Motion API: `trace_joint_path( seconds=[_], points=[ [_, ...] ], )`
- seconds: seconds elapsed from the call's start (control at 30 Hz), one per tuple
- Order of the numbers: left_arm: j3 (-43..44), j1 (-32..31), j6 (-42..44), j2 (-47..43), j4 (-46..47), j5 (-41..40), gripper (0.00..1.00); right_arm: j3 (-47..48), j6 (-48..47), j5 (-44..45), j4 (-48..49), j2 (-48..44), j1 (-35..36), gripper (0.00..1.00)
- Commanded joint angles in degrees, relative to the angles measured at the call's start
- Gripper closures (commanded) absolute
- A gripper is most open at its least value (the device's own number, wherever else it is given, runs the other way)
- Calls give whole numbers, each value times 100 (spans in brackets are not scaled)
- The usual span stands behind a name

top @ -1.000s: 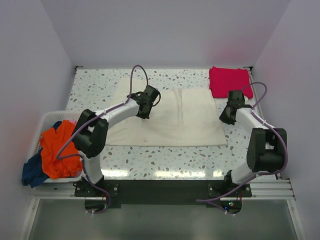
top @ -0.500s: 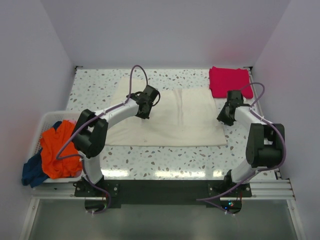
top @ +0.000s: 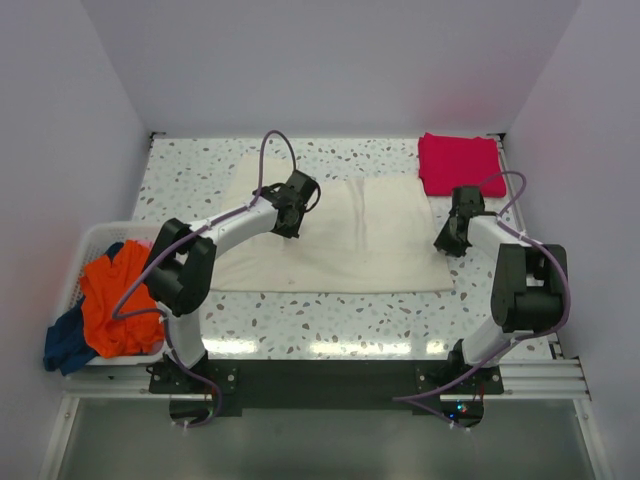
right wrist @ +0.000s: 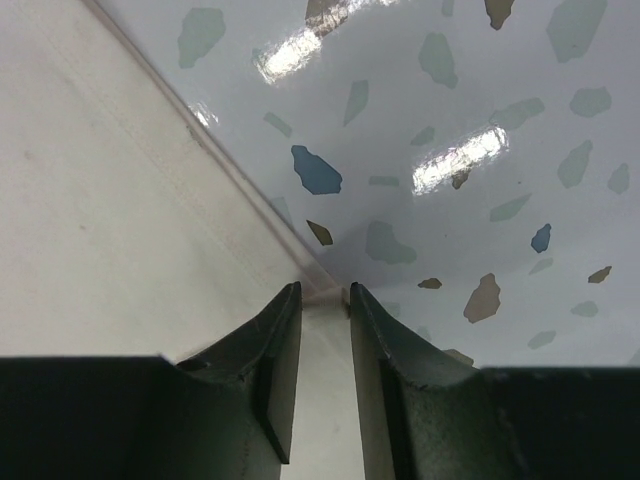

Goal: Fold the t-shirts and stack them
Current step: Fold the tshirt

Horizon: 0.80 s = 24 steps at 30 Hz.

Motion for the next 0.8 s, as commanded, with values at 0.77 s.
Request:
trace_joint_path(
  seconds=[0.77],
  points=[
    [-26,36,-108,-223,-13,-218,100,104,-43,107,-154,-678,-9,100]
  ],
)
